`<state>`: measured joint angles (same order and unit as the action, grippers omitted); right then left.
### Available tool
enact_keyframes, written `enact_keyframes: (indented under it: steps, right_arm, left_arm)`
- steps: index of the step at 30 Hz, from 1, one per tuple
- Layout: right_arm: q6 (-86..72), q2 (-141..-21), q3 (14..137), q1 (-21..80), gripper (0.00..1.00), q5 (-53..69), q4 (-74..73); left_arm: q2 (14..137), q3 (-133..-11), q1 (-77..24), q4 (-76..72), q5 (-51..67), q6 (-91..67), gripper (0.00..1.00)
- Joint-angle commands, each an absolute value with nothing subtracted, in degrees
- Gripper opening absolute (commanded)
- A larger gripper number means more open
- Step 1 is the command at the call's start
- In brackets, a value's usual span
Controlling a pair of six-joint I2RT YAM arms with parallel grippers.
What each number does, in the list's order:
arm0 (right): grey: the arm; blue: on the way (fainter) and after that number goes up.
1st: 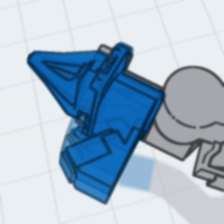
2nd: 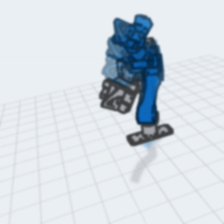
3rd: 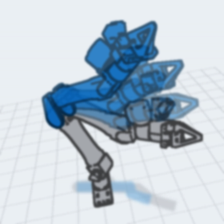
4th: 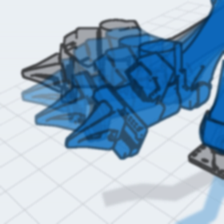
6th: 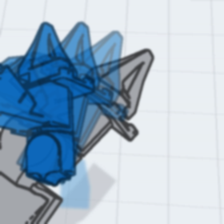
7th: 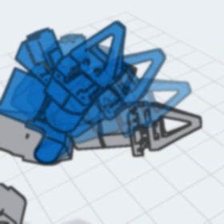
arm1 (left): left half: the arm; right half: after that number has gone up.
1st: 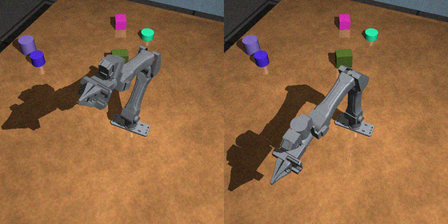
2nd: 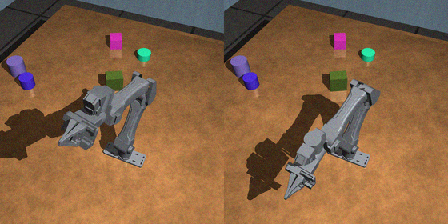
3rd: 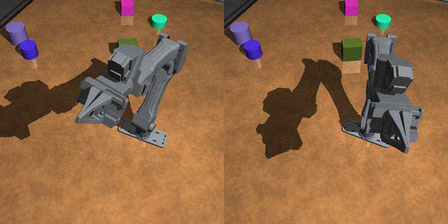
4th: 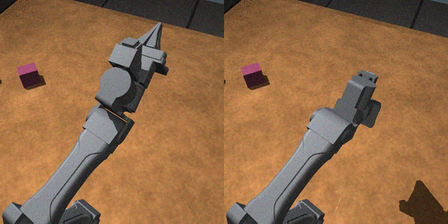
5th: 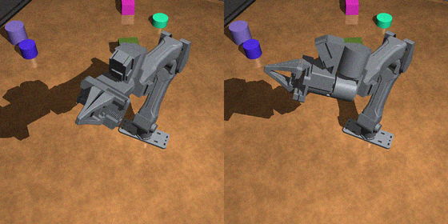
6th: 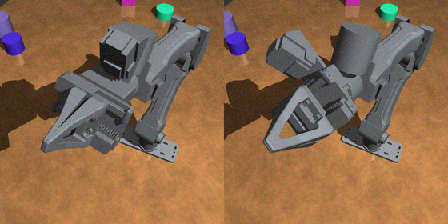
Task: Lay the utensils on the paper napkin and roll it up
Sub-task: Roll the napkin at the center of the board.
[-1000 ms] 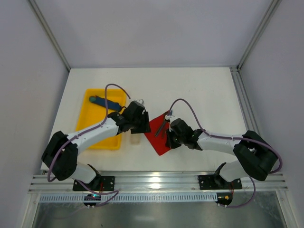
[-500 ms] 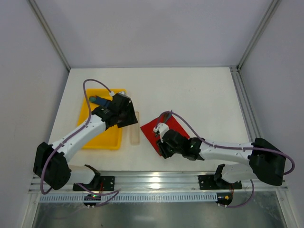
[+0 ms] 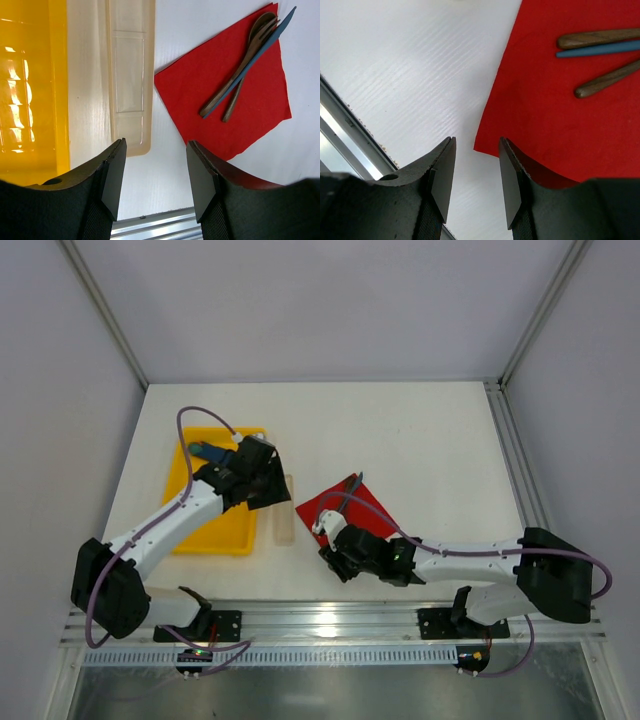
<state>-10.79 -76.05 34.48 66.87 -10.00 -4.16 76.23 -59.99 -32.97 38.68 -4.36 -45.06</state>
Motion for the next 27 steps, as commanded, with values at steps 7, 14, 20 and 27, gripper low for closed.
enact_keyframes:
  steps: [7,14,20,27]
  right_arm:
    - [-7.91,-79.27,35.16,68.38,0.47,-11.95,1.05]
    - [-7.65,-81.47,34.72,69.52,0.46,-14.76,0.79]
    - [-7.64,-83.23,35.68,71.01,0.43,-16.52,0.35]
    - [-8.53,-83.85,35.60,71.10,0.34,-17.05,0.35]
  left_arm:
    - [78.05,-61.79,-32.96,38.50,-2.99,-44.56,0.55]
    - [78.22,-62.14,-32.96,38.41,-3.25,-44.30,0.55]
    - [78.93,-62.40,-32.96,38.41,-3.08,-44.21,0.55]
    - [78.58,-62.49,-32.96,38.76,-3.78,-44.12,0.55]
